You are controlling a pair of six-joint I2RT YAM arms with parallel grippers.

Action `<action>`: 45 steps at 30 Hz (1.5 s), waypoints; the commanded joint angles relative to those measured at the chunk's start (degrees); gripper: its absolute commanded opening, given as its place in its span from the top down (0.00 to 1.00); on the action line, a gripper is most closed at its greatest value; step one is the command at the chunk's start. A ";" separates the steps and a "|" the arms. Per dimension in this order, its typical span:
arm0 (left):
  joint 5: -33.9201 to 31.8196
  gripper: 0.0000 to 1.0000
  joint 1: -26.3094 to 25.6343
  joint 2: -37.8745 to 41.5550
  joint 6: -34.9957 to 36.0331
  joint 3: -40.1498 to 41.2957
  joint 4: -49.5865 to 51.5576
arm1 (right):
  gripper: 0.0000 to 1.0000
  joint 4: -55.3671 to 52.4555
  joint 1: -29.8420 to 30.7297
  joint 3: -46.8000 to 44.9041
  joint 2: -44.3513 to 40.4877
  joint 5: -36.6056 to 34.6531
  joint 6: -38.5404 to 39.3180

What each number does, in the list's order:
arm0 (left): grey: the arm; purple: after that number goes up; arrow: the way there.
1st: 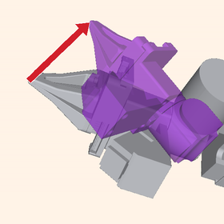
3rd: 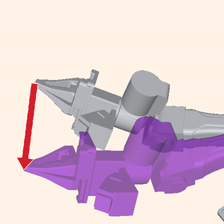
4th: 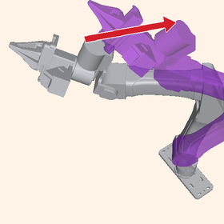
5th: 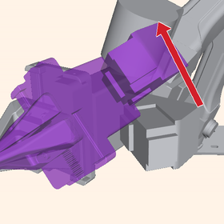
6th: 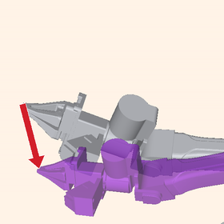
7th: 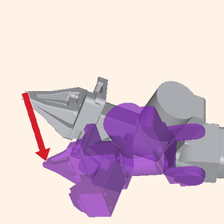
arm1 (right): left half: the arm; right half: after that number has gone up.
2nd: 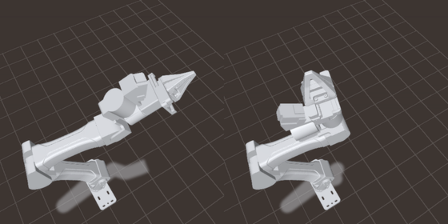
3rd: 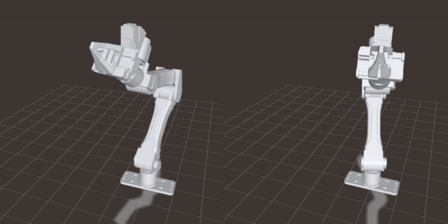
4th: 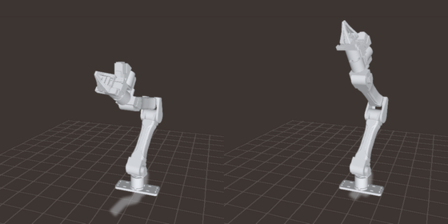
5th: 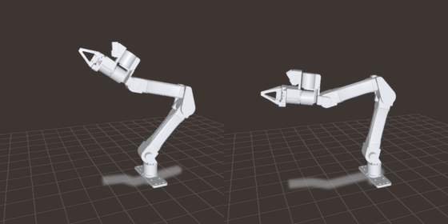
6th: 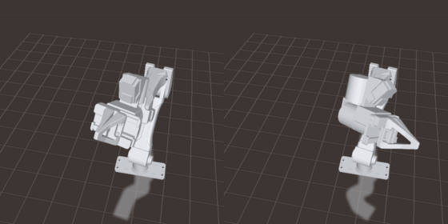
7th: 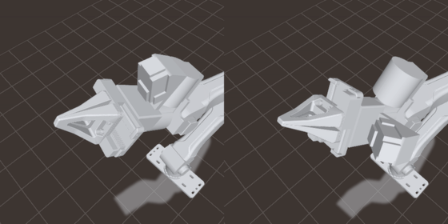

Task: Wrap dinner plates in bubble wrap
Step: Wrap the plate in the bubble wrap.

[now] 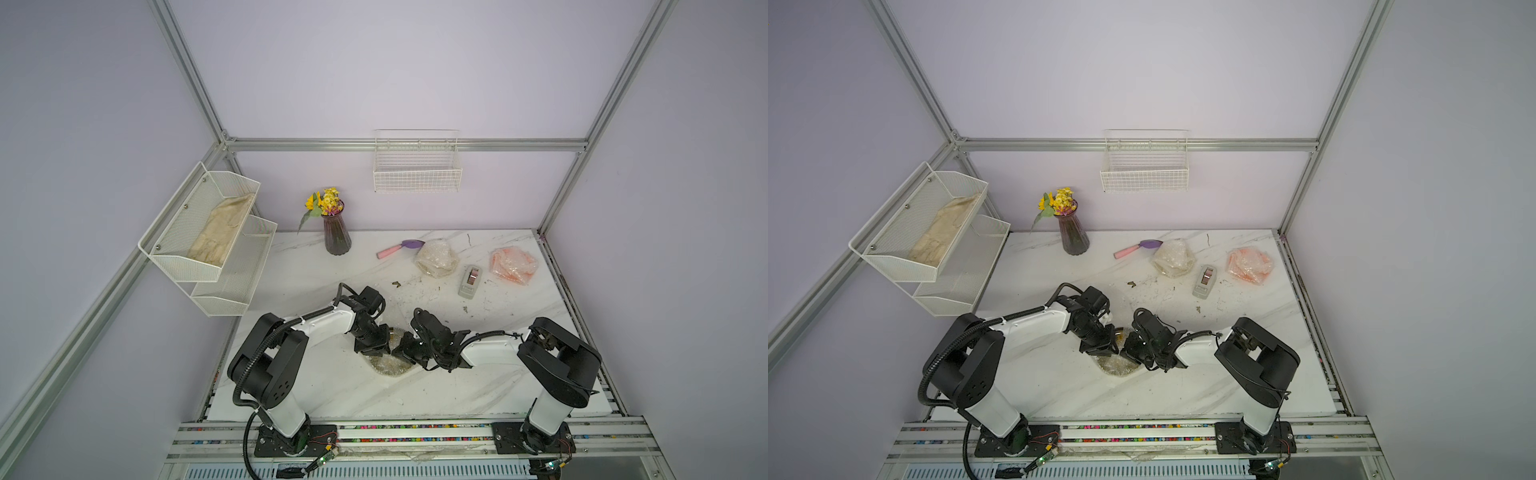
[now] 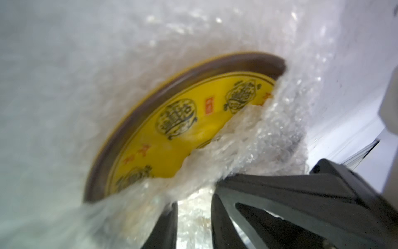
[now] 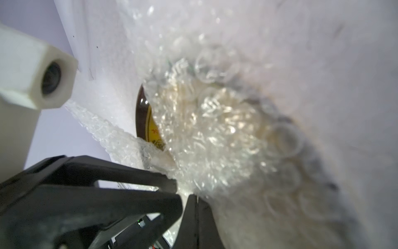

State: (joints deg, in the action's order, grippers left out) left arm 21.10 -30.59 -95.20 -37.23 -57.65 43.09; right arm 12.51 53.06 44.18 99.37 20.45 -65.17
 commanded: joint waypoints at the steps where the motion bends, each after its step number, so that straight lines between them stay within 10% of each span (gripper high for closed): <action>1: -8.64 0.52 4.43 1.95 6.78 -13.08 9.82 | 1.00 -18.00 0.79 0.23 3.48 5.30 10.54; 10: -10.81 0.27 14.00 -14.65 29.42 -37.19 24.38 | 1.00 -32.17 0.78 6.67 6.85 13.93 29.71; 18: -21.97 0.24 18.73 -20.91 33.81 -37.85 25.53 | 1.00 -32.20 0.56 5.73 7.85 13.72 28.70; 24: -16.97 0.26 23.42 -23.09 33.38 -35.99 24.67 | 1.00 -31.06 0.51 4.56 7.15 13.50 26.82; 35: 4.48 0.51 24.65 -21.73 32.51 -23.99 20.31 | 1.00 -27.77 -0.76 2.93 6.44 11.81 21.85; 45: -1.79 1.00 24.70 -18.20 30.14 -28.16 19.17 | 1.00 -21.71 -0.71 0.79 6.45 8.97 13.74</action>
State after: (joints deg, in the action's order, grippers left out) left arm 19.22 -5.80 -116.71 -7.29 -82.56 63.26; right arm -2.66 52.40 49.47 102.54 38.72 -46.52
